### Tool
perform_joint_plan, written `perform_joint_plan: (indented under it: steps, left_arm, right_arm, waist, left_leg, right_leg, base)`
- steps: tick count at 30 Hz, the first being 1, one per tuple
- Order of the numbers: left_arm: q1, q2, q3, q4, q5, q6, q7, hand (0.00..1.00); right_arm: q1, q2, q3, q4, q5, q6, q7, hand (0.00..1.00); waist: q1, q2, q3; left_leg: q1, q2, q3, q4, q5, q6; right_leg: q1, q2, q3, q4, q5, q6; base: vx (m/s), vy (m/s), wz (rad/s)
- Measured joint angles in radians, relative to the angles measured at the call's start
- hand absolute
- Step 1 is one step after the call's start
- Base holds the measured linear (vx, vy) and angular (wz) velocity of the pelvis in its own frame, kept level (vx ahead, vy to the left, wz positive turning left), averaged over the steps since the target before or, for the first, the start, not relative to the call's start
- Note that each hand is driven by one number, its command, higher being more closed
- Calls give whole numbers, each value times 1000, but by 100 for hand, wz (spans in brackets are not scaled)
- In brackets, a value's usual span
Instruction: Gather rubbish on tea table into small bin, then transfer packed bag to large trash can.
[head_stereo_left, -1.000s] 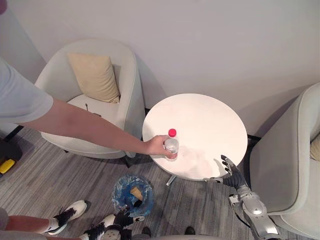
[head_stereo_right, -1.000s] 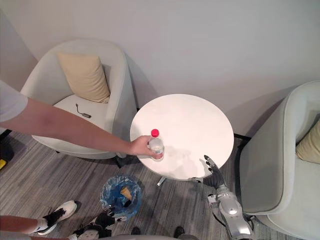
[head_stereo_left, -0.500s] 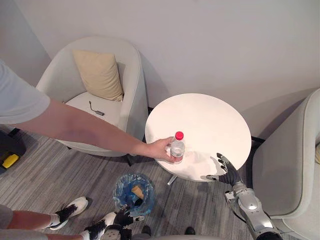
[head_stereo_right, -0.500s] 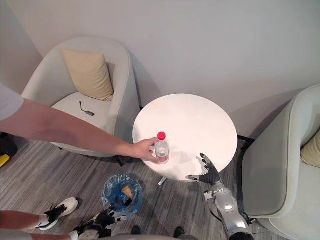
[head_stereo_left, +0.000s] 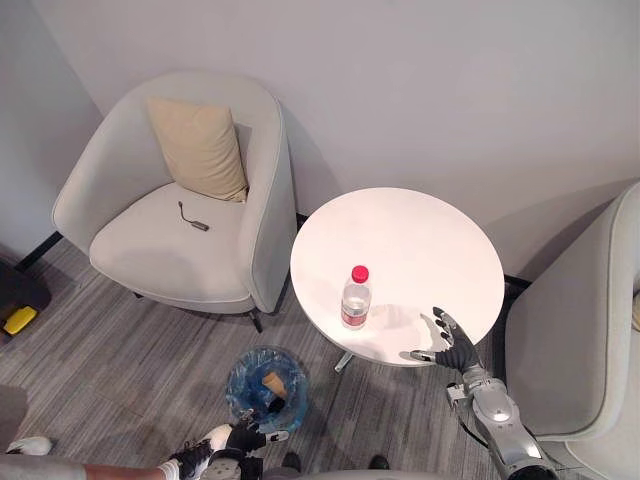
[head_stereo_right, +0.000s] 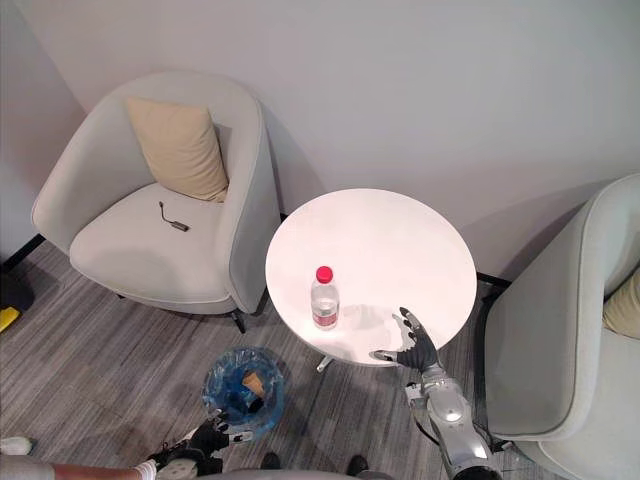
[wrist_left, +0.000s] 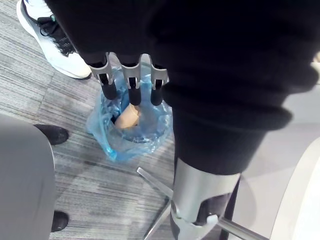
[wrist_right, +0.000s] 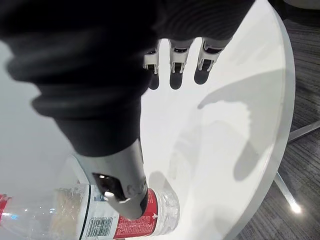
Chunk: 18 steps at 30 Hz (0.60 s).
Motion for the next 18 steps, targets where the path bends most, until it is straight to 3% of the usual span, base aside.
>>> perform_joint_plan:
  steps: [18]
  left_arm:
    - [0, 0, 0, -2, 0, 0, 0, 0]
  right_arm:
    - [-91, 4, 63, 3, 3, 1, -1, 0]
  waist:
    - [5, 3, 1]
  left_leg:
    - [-28, -3, 10, -2, 0, 0]
  right_leg:
    - [-28, -1, 14, -12, 11, 0]
  base:
    - [-13, 4, -2]
